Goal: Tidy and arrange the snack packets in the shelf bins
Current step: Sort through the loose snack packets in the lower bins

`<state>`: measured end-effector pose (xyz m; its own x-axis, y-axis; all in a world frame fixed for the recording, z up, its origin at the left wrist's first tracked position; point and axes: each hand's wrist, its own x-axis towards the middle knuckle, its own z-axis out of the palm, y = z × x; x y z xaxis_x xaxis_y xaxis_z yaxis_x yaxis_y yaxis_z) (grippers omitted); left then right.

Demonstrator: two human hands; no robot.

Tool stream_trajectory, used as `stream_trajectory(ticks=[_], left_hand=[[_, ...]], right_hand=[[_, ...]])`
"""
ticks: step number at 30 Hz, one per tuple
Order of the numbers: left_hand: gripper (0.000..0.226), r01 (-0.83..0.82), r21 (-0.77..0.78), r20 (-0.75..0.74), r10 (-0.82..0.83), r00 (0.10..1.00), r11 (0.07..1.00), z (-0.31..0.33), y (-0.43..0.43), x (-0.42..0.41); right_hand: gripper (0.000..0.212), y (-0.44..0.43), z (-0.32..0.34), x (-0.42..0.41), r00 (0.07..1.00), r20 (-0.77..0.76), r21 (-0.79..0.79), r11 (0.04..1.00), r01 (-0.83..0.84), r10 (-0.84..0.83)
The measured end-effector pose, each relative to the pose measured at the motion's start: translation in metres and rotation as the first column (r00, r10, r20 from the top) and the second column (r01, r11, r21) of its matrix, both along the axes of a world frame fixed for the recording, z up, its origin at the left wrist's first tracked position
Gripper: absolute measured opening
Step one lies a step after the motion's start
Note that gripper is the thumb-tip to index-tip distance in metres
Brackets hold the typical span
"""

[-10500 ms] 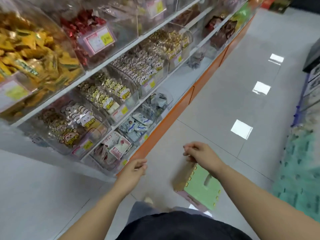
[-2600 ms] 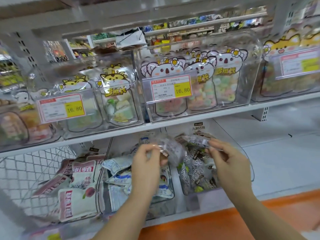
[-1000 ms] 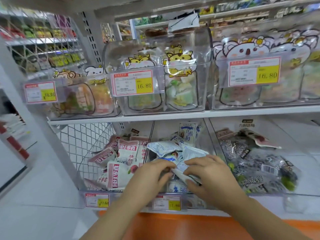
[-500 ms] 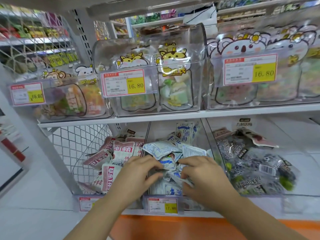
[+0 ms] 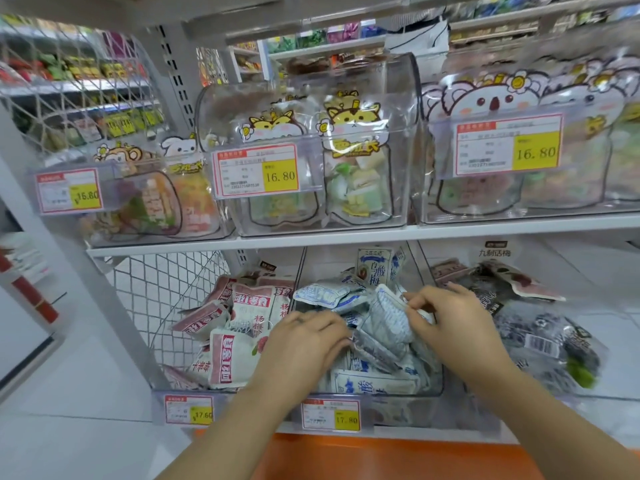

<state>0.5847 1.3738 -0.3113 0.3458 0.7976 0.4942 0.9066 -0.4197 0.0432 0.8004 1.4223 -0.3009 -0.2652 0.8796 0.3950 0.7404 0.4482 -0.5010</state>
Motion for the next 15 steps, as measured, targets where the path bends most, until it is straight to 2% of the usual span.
stream_trajectory(ticks=[3, 5, 7, 9, 11, 12, 13, 15], left_hand=[[0.024, -0.012, 0.076, 0.098, 0.005, 0.995, 0.997, 0.013, -0.009, -0.006], [0.024, -0.057, 0.11, 0.246, 0.028, 0.969, 0.992, 0.023, -0.019, -0.014], [0.02, -0.141, 0.104, 0.423, 0.085, 0.902, 0.985, 0.032, -0.029, -0.022], [0.01, -0.203, 0.095, 0.555, 0.117, 0.823, 0.975, 0.038, -0.037, -0.024], [0.006, -0.232, 0.098, 0.594, 0.13, 0.794, 0.968, 0.041, -0.042, -0.022], [0.007, -0.232, 0.098, 0.591, 0.131, 0.796, 0.968, 0.042, -0.043, -0.019], [0.008, -0.227, 0.096, 0.583, 0.13, 0.802, 0.969, 0.042, -0.043, -0.016], [0.01, -0.202, 0.099, 0.559, 0.114, 0.821, 0.974, 0.042, -0.042, -0.005]], right_hand=[[0.023, 0.003, 0.002, 0.001, 1.0, 0.002, 0.02, 1.0, -0.013, 0.013], [0.02, 0.0, 0.002, -0.001, 1.0, -0.013, 0.027, 0.999, -0.02, 0.021], [0.013, -0.005, 0.002, -0.004, 0.999, 0.01, 0.004, 0.999, -0.051, 0.051], [0.013, -0.013, 0.0, -0.009, 0.978, 0.13, -0.054, 0.986, -0.155, 0.161], [0.025, -0.021, -0.002, -0.012, 0.925, 0.233, -0.128, 0.952, -0.278, 0.301], [0.029, -0.023, -0.003, -0.011, 0.912, 0.235, -0.142, 0.94, -0.309, 0.335], [0.031, -0.025, -0.001, -0.007, 0.919, 0.202, -0.148, 0.939, -0.311, 0.337], [0.024, -0.028, 0.003, 0.006, 0.964, 0.036, -0.159, 0.954, -0.254, 0.263]])
